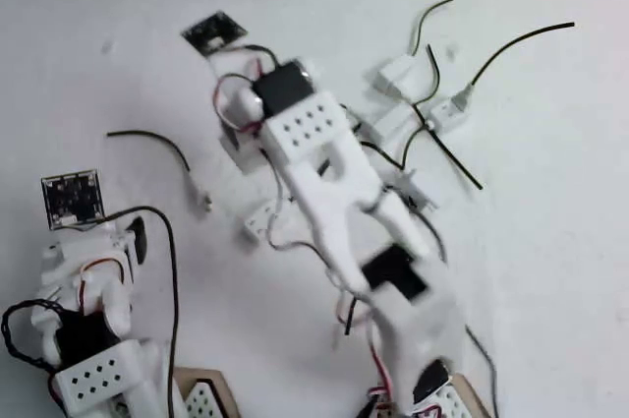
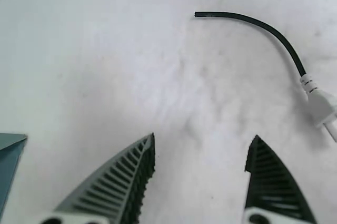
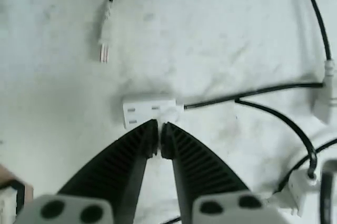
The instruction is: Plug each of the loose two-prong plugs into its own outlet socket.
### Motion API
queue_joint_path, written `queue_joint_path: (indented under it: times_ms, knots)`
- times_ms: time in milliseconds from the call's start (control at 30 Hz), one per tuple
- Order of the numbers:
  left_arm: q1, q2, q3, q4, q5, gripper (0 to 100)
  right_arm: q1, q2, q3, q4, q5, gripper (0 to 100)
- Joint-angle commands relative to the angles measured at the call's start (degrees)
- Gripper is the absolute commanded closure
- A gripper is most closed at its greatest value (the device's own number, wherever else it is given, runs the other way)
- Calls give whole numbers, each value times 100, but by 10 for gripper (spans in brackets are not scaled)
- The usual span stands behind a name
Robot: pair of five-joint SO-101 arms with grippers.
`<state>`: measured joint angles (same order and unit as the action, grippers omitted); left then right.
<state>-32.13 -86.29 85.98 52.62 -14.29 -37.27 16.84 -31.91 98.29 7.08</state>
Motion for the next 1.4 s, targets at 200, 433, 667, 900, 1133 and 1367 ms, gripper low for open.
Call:
queue_joint_path:
  times_ms: [200,433,667,900,1133,1367]
  knots:
    - [-22,-66,-26,9,0,718,-400,-1965,3077,-1815,-44,966]
    - [-57,-66,-44,9,0,718,-840,-1481,3938,-3574,-809,810]
    - [-57,-66,-44,9,0,719,-1244,-567,3763,-4831,-791,807]
    - [-57,-66,-44,9,0,719,-1358,576,2505,-4831,-756,807]
    - [-57,-66,-44,9,0,719,-1437,1604,1556,-4418,-756,808]
    - [-57,-66,-35,9,0,719,-1429,2255,818,-4101,-756,882]
